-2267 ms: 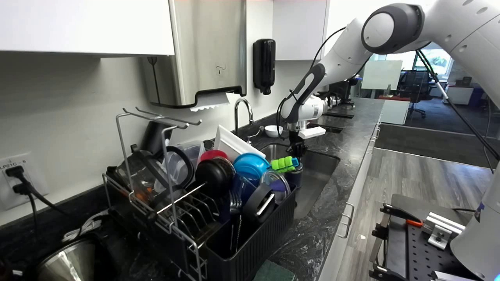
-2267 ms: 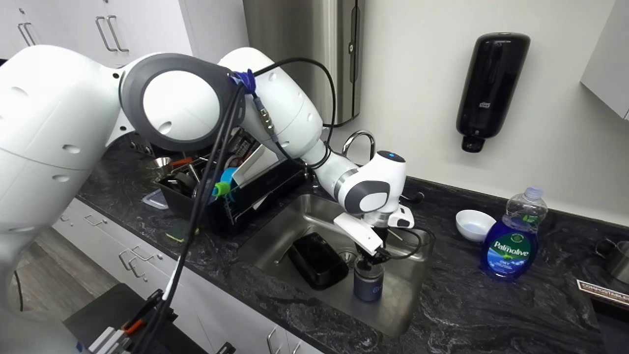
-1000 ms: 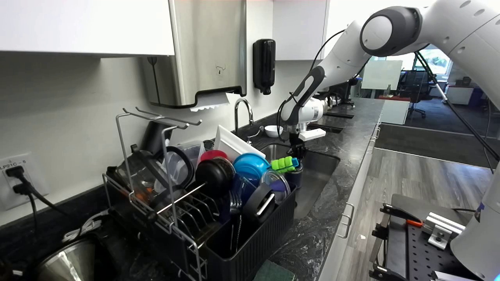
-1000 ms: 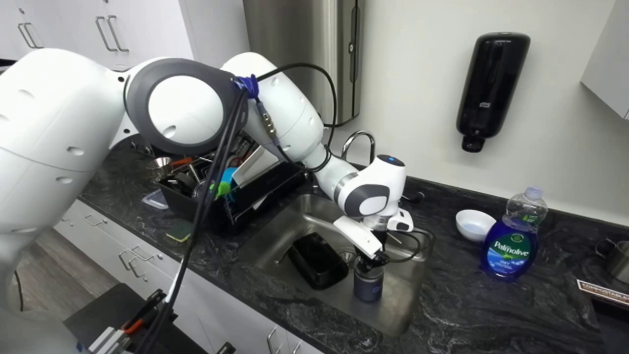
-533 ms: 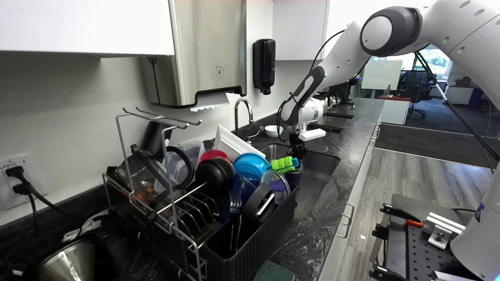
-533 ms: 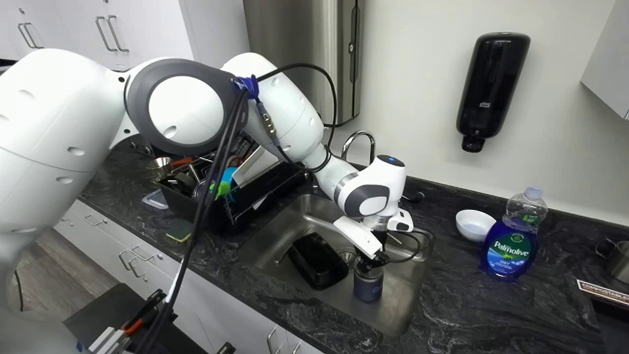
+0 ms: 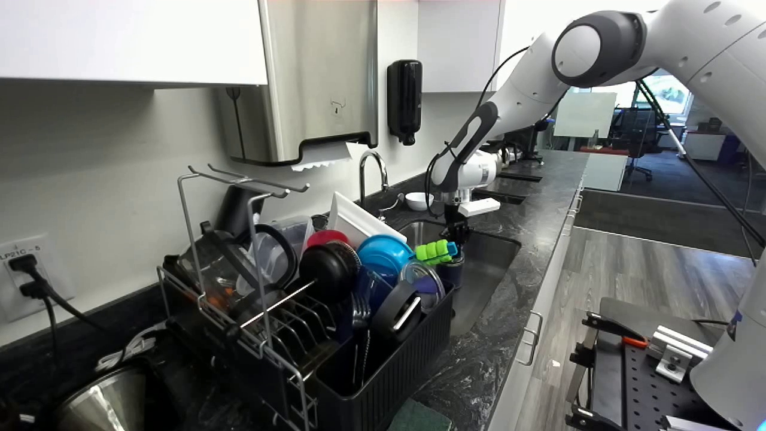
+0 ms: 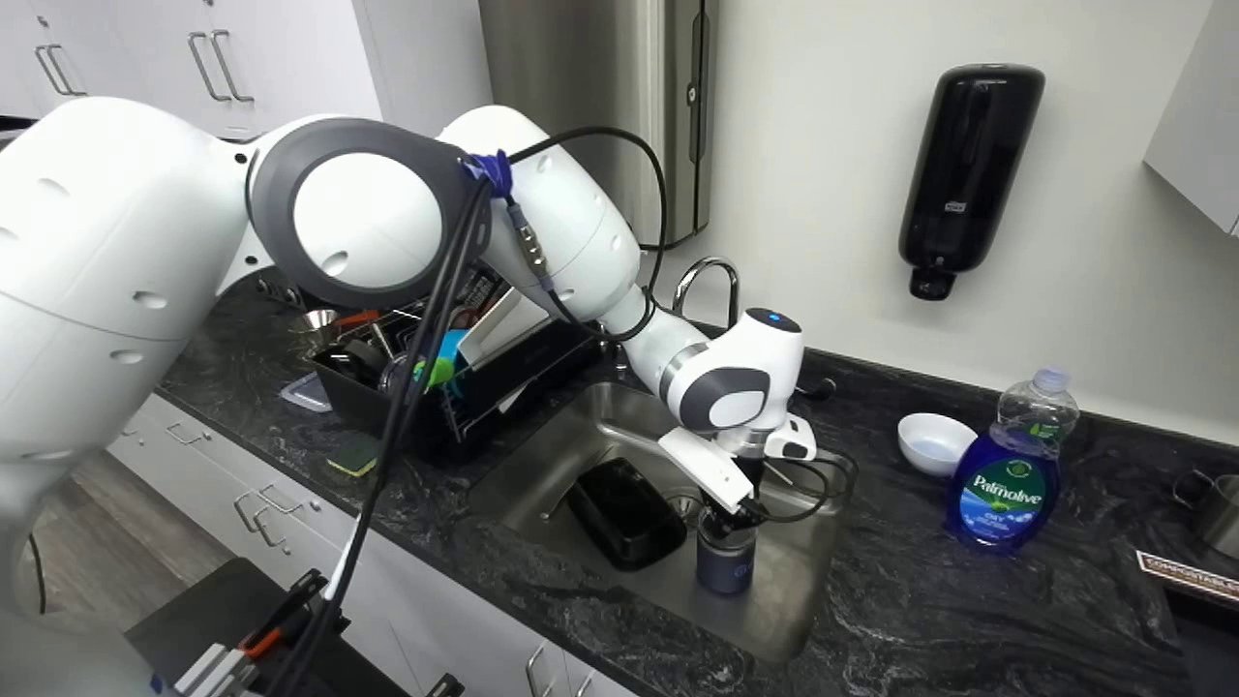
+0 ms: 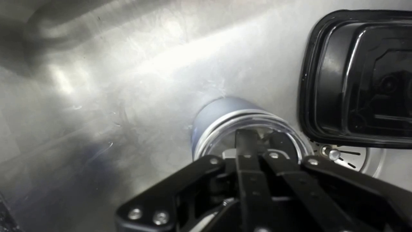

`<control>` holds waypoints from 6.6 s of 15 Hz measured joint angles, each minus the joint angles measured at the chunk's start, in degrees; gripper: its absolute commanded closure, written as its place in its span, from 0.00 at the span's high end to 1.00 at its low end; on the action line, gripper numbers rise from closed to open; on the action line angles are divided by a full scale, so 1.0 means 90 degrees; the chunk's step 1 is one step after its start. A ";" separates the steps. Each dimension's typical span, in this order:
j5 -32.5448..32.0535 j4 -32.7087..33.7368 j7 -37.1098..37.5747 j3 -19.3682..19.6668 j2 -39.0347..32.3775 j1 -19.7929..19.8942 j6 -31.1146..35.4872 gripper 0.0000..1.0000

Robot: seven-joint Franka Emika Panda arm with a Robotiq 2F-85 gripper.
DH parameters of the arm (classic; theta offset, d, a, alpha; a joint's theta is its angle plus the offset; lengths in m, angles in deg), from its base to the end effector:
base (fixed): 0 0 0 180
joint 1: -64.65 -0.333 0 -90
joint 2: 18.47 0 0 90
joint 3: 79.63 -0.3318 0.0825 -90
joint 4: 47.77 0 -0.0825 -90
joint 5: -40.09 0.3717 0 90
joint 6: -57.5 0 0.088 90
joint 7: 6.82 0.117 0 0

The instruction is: Pick up the lid from the rack and close the thermocup inside the sink

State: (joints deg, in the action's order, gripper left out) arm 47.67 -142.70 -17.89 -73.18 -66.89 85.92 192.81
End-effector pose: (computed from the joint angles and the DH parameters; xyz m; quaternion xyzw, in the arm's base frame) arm 0.5910 -0.3000 0.1171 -0.9818 0.1781 0.0625 0.0220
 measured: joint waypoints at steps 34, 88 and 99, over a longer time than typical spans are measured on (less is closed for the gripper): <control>0.0074 -0.0143 0.0000 -0.0149 -0.0005 0.0019 0.0755 0.00; 0.0099 -0.0762 0.0453 -0.0283 0.0309 -0.0218 0.1225 0.00; 0.0334 -0.0717 0.0415 -0.0368 0.0271 -0.0081 0.1212 0.00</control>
State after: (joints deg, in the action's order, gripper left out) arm 50.68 -149.15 -14.15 -76.49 -64.45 85.19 203.72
